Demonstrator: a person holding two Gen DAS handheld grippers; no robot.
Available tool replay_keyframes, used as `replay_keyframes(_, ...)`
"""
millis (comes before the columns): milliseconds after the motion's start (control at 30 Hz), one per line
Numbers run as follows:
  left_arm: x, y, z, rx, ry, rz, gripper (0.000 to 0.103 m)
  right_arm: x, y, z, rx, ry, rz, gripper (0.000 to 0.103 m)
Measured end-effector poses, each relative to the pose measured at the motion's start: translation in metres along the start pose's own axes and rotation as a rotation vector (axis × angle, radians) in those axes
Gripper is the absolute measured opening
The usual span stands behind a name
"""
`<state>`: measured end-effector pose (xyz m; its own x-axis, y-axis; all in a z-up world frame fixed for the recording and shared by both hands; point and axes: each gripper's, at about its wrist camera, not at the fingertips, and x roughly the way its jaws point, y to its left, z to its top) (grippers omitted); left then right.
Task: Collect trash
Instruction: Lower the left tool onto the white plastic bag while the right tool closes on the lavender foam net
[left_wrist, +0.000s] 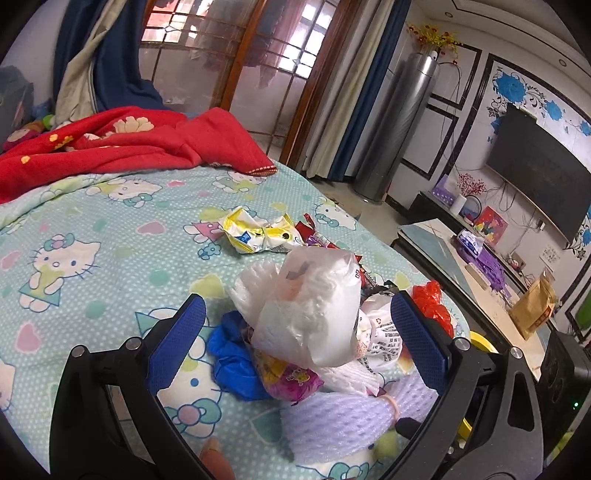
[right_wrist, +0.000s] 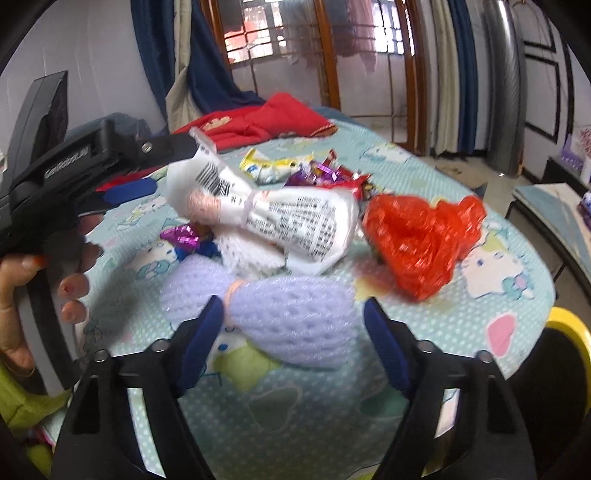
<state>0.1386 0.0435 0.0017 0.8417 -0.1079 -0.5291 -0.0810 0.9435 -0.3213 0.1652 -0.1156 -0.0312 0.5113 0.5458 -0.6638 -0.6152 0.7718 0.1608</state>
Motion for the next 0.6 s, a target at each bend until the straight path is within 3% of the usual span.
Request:
replay_keyframes(200, 0.004, 0.005, 0.019, -0.003, 0.019, -0.008, 0.082, -0.001, -0.006, -0.007, 0.034, 0.025, 0.045, 0.060)
replay_keyframes(400, 0.000, 0.002, 0.017, 0.014, 0.039, -0.024, 0.069, -0.004, -0.008, -0.009, 0.040, 0.041, 0.063, 0.049)
replay_keyframes(600, 0.000, 0.001, 0.018, 0.022, 0.049, -0.017, 0.044, -0.005, -0.005, -0.009, 0.029, 0.045, 0.068, 0.042)
